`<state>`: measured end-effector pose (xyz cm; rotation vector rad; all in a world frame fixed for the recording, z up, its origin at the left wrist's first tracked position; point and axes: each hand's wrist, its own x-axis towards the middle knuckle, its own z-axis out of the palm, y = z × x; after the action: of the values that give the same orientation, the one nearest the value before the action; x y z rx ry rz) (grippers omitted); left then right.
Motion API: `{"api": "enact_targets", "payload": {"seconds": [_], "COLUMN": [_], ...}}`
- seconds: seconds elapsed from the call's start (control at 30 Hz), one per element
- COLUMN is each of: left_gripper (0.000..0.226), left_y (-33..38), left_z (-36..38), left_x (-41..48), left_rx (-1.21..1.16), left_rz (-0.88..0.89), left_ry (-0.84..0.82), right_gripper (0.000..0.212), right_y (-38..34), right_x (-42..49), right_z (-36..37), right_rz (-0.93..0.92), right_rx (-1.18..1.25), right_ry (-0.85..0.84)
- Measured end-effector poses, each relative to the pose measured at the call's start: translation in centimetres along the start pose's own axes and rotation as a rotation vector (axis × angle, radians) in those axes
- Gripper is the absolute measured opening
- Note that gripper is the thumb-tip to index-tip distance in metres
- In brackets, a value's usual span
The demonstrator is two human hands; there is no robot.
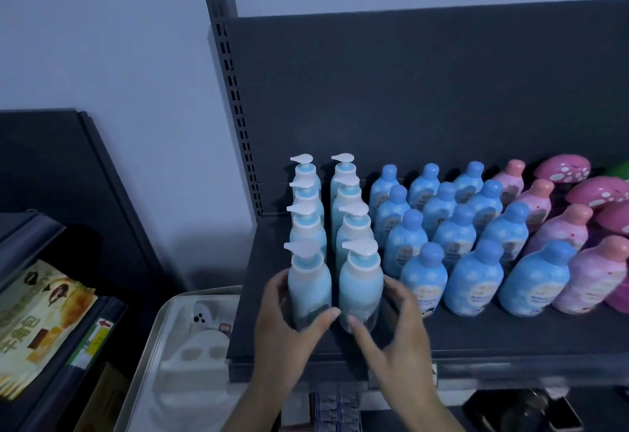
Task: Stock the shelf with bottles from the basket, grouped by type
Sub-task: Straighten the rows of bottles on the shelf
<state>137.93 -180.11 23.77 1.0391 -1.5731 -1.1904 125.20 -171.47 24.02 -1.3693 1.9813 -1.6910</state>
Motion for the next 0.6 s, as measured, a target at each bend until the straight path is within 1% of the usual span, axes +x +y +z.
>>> {"api": "enact_targets", "payload": {"seconds": [0.07,0.17,0.33,0.6], "left_gripper": [0.069,0.065,0.065,0.066], "left_y": [-0.5,-1.1,-1.7,-1.9], "left_z": [0.6,0.8,0.8,0.6], "left_x": [0.3,0.5,0.5,0.5], "left_rx": [0.088,0.129,0.101,0.081], "left_rz": [-0.004,0.007,0.017,0.016], "left_ry": [0.018,0.035,0.05,0.027], "right_gripper": [0.079,0.079,0.074,0.076], "right_y": [1.5,2.6,3.1,3.3], "right_x": [0.2,0.9,1.1,1.1], "right_z": [1.1,1.6,2.0,2.2], "right_rz": [0.055,0.094,0.093,0.107], "right_rx": [-0.05,-0.112,-0.145,-0.131], "right_ry": [-0.054,-0.118,-0.104,-0.092]}}
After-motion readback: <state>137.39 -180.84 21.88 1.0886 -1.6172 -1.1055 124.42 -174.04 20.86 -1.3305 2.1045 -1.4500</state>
